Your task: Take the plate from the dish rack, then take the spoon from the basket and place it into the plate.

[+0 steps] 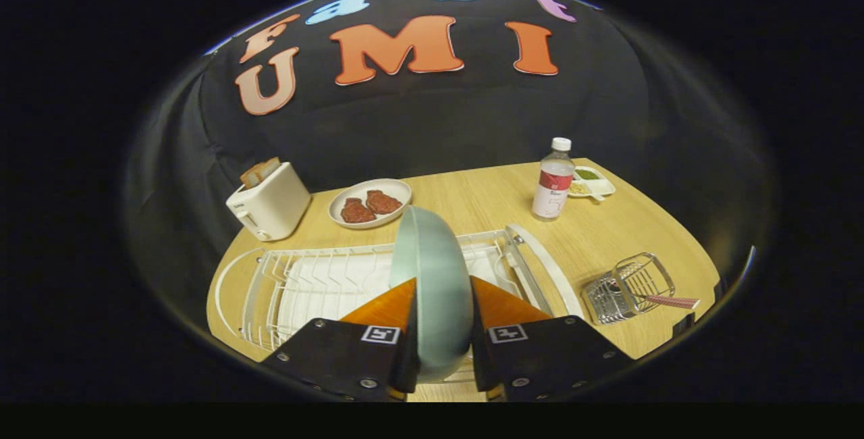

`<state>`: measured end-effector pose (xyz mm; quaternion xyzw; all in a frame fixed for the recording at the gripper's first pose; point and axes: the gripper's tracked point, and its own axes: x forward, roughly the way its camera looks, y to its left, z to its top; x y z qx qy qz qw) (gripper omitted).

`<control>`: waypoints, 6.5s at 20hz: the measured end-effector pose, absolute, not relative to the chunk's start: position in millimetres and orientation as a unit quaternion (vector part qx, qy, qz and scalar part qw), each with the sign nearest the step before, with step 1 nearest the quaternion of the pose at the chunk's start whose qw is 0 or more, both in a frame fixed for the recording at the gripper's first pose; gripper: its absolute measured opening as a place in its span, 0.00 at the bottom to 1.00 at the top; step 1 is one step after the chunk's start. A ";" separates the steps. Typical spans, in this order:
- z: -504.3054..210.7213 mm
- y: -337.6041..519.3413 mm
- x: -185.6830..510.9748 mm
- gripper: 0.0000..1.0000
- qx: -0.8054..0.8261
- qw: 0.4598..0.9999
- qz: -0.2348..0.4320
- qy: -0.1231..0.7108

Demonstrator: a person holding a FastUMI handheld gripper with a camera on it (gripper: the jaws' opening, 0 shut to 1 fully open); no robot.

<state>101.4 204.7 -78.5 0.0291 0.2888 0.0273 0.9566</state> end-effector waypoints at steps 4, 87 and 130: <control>-68.4 200.4 103.3 0.26 -0.003 0.961 -0.005 0.278; -102.7 -27.6 25.5 0.91 0.048 0.996 0.017 0.076; -0.9 118.6 -134.8 0.08 0.013 0.985 0.170 0.001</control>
